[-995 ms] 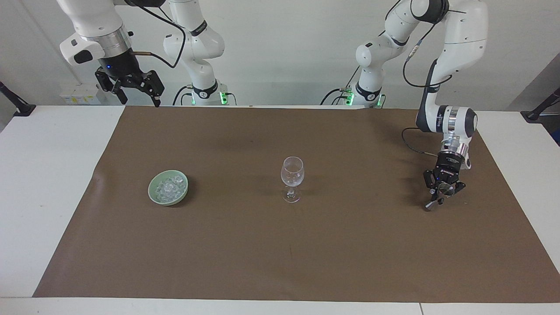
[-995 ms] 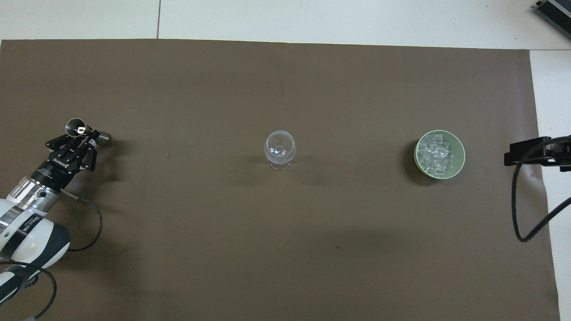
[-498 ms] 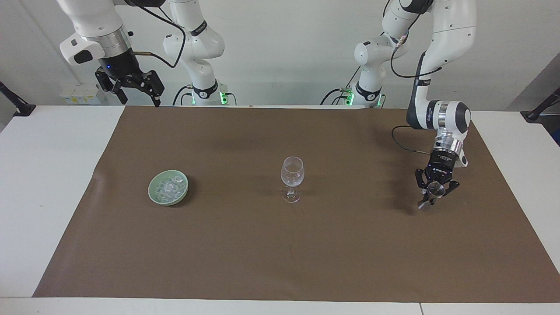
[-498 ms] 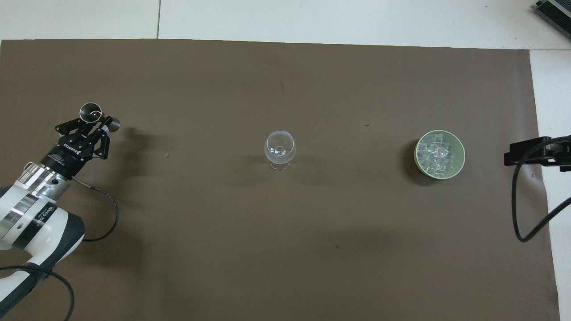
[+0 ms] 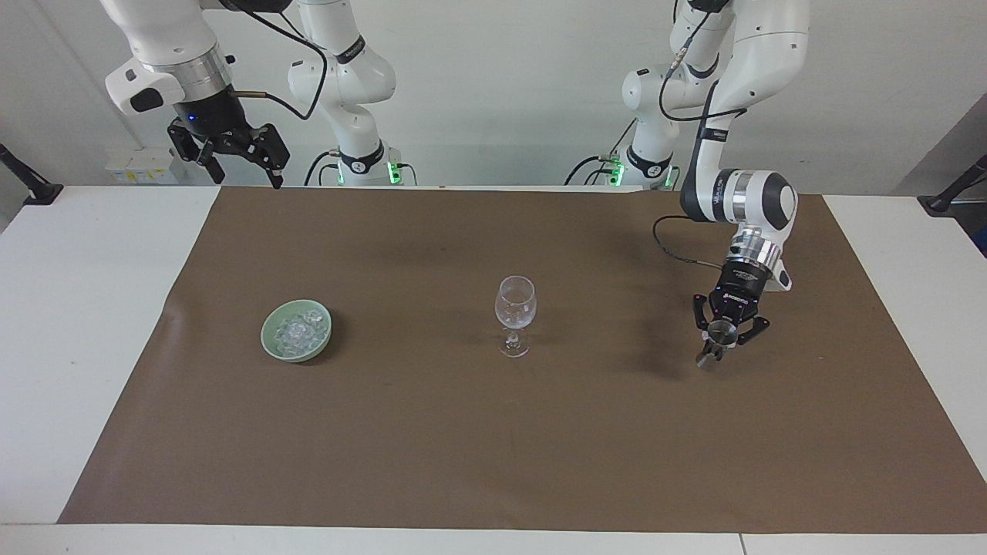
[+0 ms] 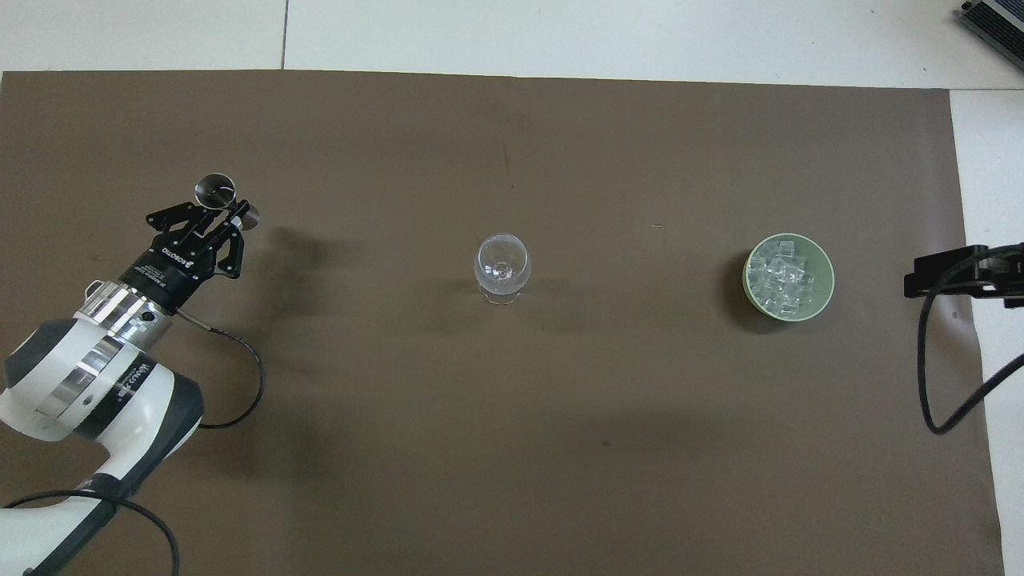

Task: Pour wine and add ice with both arms
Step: 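Lift the jigger with the left gripper toward the clear glass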

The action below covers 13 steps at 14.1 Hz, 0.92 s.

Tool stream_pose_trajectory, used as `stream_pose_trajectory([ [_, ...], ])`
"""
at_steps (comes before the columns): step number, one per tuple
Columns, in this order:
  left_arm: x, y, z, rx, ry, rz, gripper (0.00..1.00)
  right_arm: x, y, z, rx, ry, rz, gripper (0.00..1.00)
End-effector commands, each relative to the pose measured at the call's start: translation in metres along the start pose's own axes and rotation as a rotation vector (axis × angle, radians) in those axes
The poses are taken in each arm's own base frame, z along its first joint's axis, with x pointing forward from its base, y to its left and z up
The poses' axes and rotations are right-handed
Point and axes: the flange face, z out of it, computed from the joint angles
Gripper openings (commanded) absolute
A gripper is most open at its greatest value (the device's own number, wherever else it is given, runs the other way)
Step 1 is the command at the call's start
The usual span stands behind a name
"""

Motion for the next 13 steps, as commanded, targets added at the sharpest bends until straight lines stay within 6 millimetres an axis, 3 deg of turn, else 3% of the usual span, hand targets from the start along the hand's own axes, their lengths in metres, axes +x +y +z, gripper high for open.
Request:
stream_pose_trajectory([
  [1, -0.020, -0.012, 0.004, -0.009, 0.009, 0.031, 0.00, -0.006, 0.000, 0.000, 0.016, 0.006, 0.003, 1.00],
  [13, -0.093, -0.098, 0.039, 0.082, 0.045, 0.190, 0.00, -0.006, 0.000, 0.000, 0.016, 0.004, 0.003, 1.00],
])
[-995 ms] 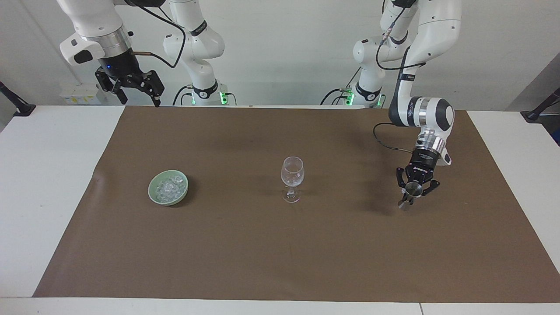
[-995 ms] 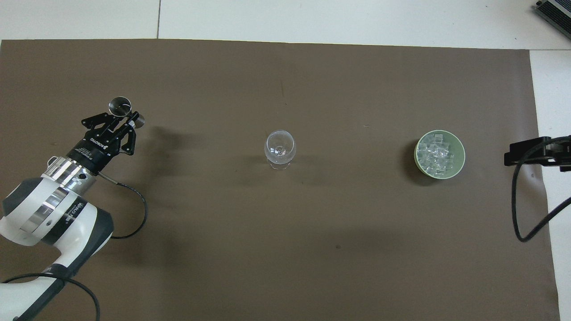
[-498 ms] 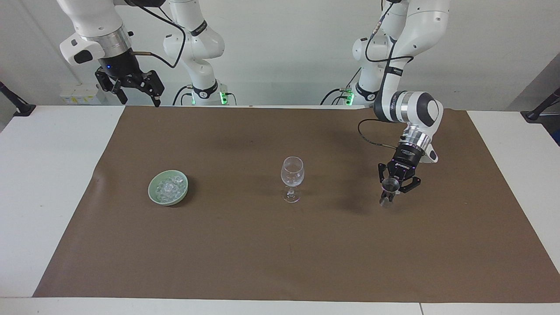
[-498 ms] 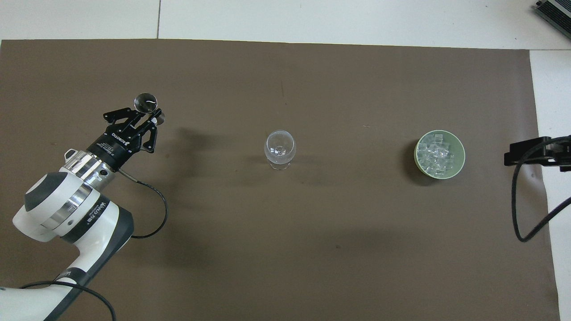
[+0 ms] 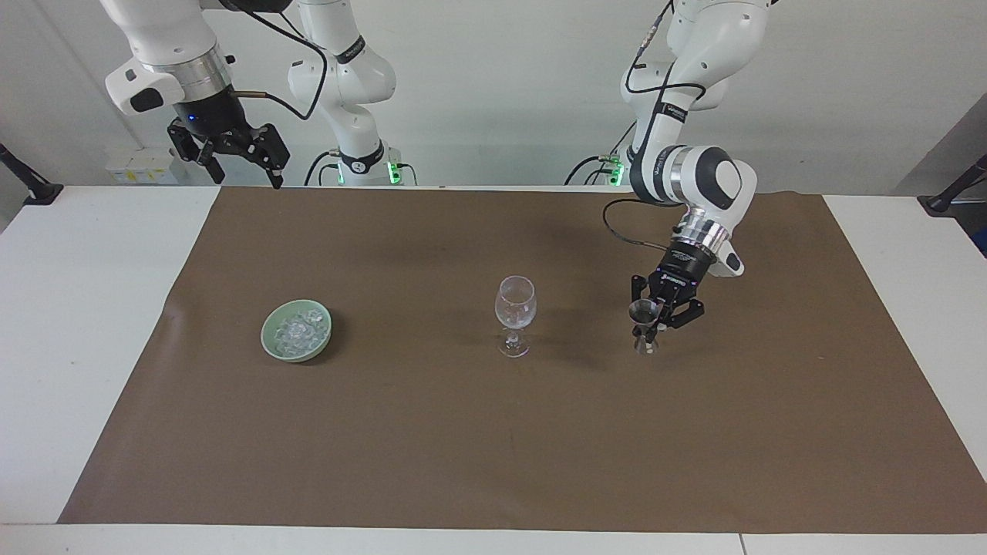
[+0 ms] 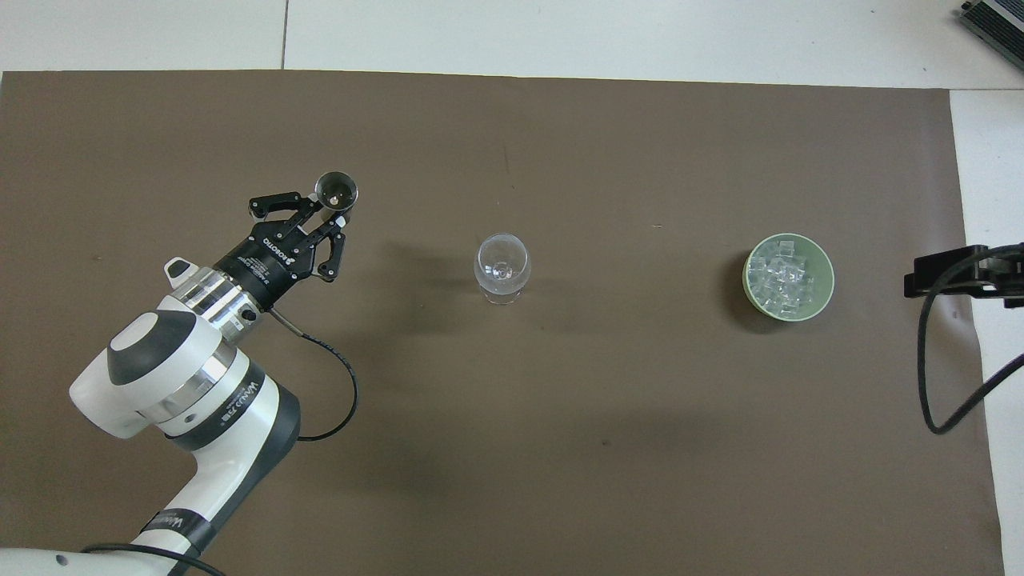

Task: Pour wine and add ice with both arms
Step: 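Lift the jigger with the left gripper toward the clear glass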

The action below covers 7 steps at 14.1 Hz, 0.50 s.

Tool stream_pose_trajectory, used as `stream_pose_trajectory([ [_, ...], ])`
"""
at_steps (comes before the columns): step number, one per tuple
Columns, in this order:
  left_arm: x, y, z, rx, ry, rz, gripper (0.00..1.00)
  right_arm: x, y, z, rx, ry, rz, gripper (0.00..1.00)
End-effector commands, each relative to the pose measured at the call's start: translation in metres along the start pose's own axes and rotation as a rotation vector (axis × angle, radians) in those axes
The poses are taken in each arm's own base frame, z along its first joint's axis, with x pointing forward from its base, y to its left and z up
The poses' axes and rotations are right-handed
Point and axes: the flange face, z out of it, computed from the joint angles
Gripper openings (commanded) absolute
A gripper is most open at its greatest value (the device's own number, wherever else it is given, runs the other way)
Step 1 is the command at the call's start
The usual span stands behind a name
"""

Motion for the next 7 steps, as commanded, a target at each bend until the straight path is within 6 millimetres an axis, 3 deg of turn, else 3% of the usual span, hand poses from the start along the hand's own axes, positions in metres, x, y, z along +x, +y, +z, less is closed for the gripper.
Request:
stream_pose_trajectory([
  [1, -0.024, -0.013, 0.007, -0.010, 0.016, 0.034, 0.00, -0.006, 0.000, 0.000, 0.016, 0.006, 0.003, 1.00],
  [7, -0.053, -0.044, 0.022, 0.020, 0.040, 0.082, 0.00, -0.006, 0.000, 0.000, 0.016, 0.006, 0.003, 1.00],
])
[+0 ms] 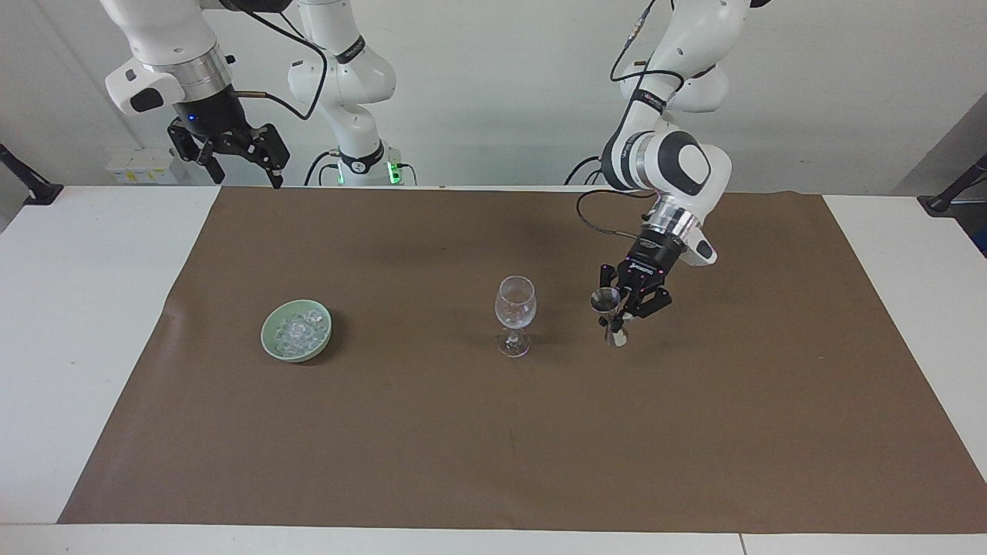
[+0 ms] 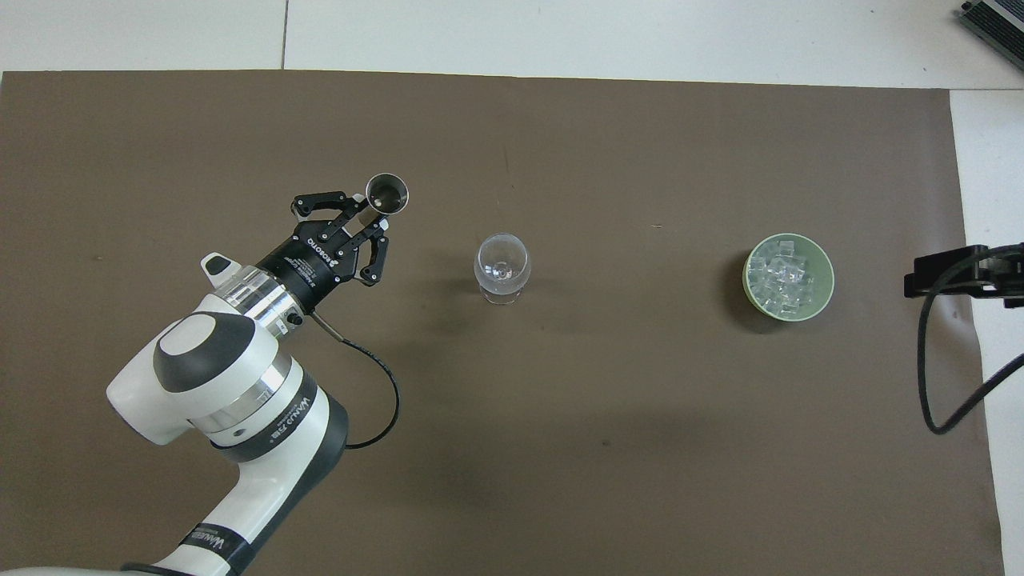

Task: Pour wine and add ice with both arms
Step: 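Lift the jigger with the left gripper toward the clear glass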

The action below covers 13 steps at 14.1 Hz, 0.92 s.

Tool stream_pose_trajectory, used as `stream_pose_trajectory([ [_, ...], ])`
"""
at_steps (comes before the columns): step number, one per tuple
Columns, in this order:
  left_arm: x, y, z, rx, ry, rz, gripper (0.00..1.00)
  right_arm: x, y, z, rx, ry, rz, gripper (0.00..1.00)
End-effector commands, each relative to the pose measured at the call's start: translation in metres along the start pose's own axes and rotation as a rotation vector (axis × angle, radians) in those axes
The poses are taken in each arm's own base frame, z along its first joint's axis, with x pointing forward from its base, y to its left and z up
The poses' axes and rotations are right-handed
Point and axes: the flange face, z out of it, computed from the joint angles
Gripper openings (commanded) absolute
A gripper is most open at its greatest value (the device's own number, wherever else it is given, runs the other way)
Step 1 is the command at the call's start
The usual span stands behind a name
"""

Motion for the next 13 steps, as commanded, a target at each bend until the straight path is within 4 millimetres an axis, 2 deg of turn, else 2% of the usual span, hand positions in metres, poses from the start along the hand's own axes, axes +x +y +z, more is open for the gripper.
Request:
stream_pose_trajectory([
  [1, -0.014, -0.008, 0.006, -0.006, 0.011, 0.026, 0.00, -0.006, 0.000, 0.000, 0.016, 0.004, 0.003, 1.00],
  [6, -0.031, -0.022, 0.016, 0.003, 0.037, 0.098, 0.00, -0.006, 0.000, 0.000, 0.016, 0.004, 0.003, 1.00],
  [13, -0.041, -0.041, 0.020, 0.021, 0.062, 0.198, 0.00, -0.006, 0.000, 0.000, 0.016, 0.006, 0.003, 1.00],
])
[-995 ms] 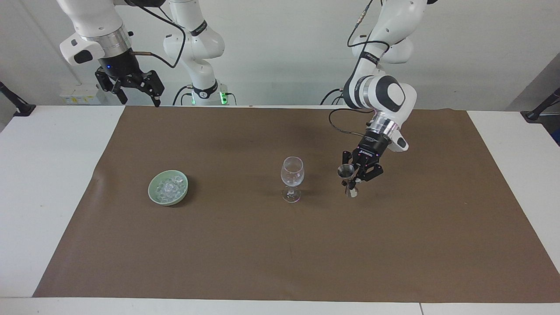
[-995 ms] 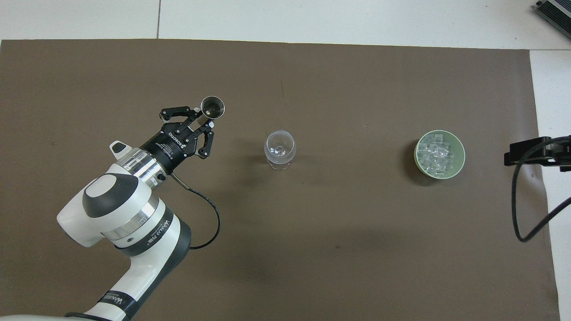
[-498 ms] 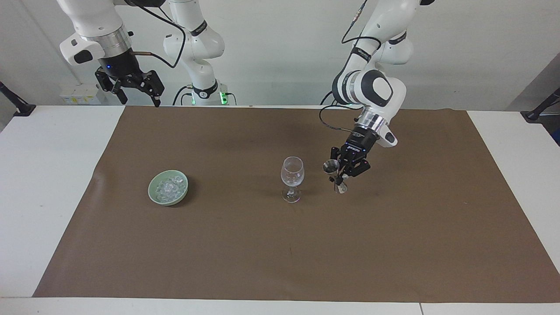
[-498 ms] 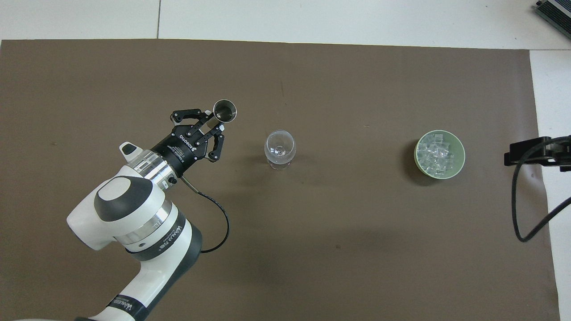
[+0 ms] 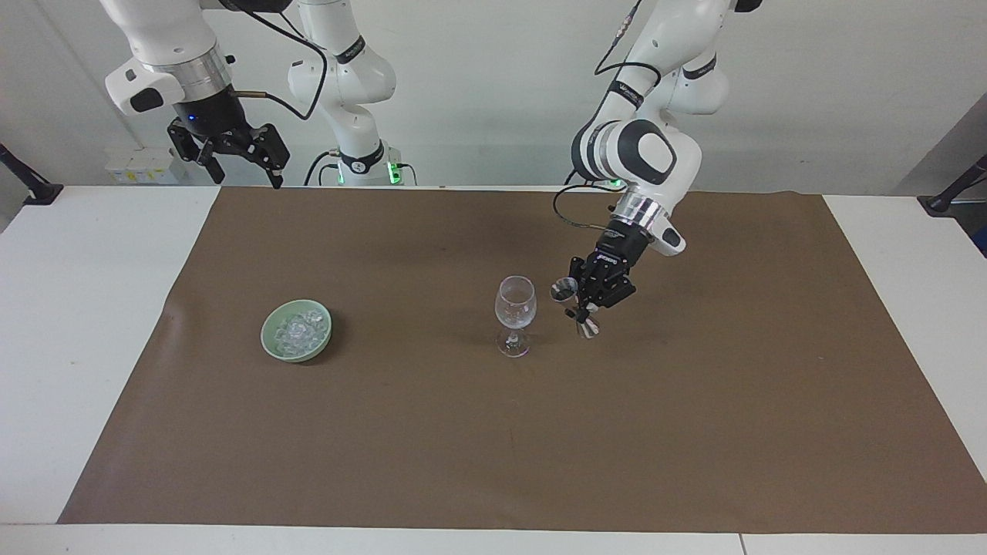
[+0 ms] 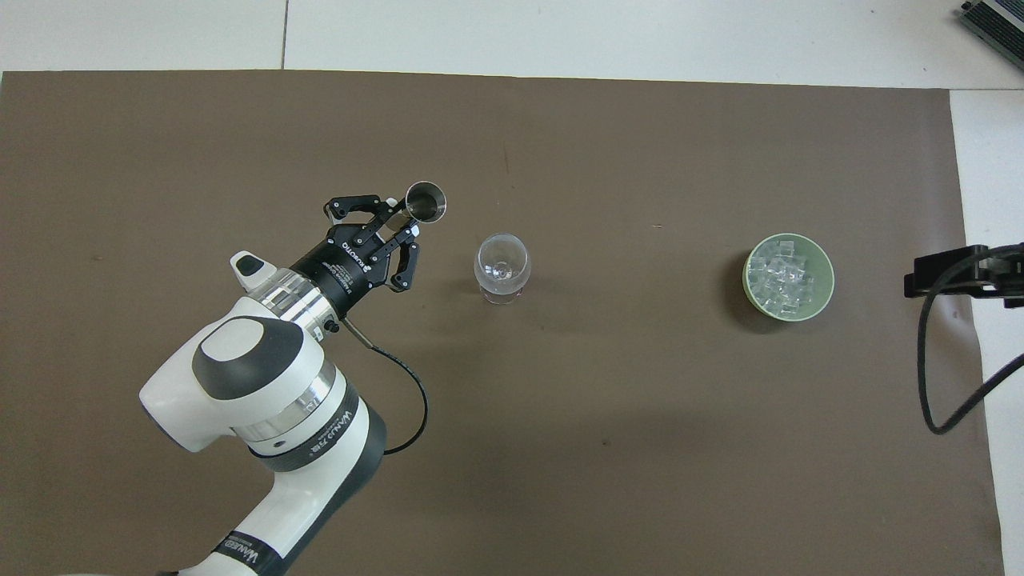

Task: Pour wine and add ice with both arms
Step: 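Bring the held jigger to the rim of the clear glass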

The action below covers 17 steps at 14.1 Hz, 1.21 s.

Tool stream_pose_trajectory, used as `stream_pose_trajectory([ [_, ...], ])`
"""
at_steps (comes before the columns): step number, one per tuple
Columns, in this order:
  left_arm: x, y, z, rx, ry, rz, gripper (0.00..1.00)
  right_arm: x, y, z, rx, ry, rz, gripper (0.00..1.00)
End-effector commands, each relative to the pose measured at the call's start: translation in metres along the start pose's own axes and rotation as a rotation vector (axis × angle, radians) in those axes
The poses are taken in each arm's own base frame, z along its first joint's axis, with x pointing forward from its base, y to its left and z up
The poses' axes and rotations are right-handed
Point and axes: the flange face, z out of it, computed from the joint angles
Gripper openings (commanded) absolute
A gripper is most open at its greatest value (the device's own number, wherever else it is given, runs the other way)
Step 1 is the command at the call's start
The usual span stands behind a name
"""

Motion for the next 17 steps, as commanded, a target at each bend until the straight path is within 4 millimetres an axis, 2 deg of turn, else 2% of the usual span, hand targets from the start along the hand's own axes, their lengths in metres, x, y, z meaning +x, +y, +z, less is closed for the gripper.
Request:
stream_pose_trajectory([
  [1, -0.010, -0.004, 0.003, -0.005, 0.024, 0.045, 0.00, -0.006, 0.000, 0.000, 0.016, 0.006, 0.003, 1.00],
  [13, -0.033, -0.016, 0.013, 0.017, 0.082, 0.207, 0.00, -0.006, 0.000, 0.000, 0.016, 0.004, 0.003, 1.00],
  [17, -0.035, -0.011, 0.014, 0.015, 0.093, 0.258, 0.00, -0.006, 0.000, 0.000, 0.016, 0.006, 0.003, 1.00],
])
